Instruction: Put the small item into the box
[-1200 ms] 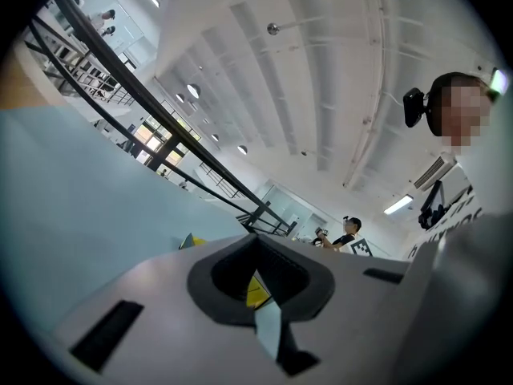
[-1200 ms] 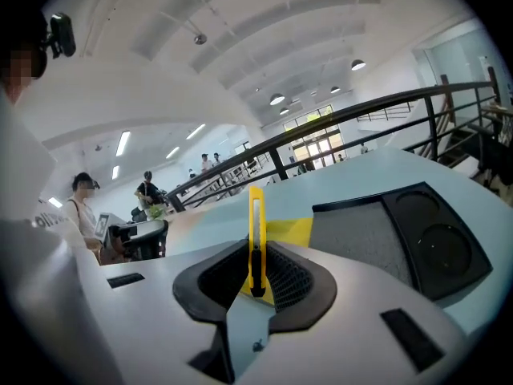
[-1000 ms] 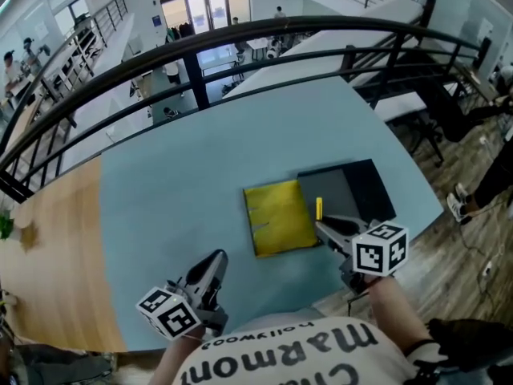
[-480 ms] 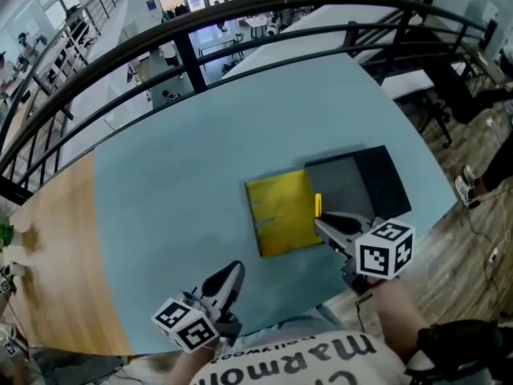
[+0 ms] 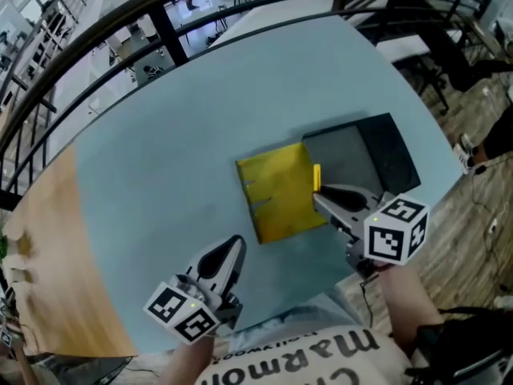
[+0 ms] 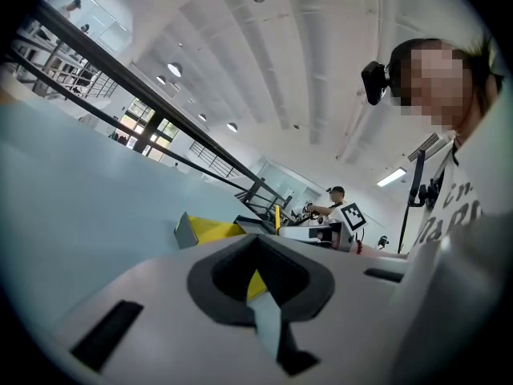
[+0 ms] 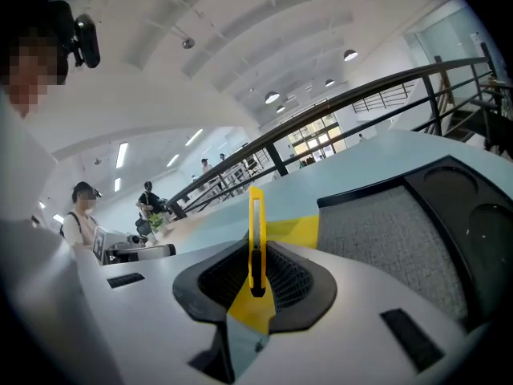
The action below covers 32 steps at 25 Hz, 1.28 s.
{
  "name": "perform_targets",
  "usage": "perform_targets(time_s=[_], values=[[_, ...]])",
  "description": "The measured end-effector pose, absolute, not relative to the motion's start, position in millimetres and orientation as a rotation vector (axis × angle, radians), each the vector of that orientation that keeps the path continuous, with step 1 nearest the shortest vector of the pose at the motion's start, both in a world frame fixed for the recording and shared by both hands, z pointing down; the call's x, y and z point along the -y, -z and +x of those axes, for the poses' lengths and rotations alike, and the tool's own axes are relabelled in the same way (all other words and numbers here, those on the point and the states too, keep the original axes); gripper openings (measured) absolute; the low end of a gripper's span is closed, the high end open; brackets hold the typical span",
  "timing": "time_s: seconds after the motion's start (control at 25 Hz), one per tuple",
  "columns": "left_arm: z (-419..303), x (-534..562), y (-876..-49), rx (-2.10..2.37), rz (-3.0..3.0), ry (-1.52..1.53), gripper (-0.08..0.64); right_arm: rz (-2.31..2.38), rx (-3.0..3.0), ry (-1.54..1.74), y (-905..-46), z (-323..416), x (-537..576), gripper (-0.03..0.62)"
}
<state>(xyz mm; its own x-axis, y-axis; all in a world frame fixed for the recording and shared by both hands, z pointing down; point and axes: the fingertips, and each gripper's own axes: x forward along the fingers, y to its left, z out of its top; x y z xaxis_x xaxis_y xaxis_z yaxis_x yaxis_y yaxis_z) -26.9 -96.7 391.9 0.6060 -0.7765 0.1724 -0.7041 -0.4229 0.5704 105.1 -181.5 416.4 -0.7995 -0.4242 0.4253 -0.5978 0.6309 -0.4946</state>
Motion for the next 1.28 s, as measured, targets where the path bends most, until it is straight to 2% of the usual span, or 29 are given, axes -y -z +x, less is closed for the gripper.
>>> perform_targets(time_s=[0.6, 0.92, 1.28], values=[[-18.7, 119.1, -387.8, 1.041, 2.253, 0.204, 0.002, 0.856, 2.562, -0.862, -402.6, 82.0, 199.0, 0.084], [-8.4, 132.9, -393.4, 0.97, 2.262, 0.171, 0.002, 0.859, 2.42, -0.614, -420.3, 76.4, 210.8, 0.084], [-2.4, 154.9, -391.6, 0.944, 2.311, 0.133, 0.002, 0.838, 2.24, -0.641, -448.5, 60.8, 223.3, 0.085]])
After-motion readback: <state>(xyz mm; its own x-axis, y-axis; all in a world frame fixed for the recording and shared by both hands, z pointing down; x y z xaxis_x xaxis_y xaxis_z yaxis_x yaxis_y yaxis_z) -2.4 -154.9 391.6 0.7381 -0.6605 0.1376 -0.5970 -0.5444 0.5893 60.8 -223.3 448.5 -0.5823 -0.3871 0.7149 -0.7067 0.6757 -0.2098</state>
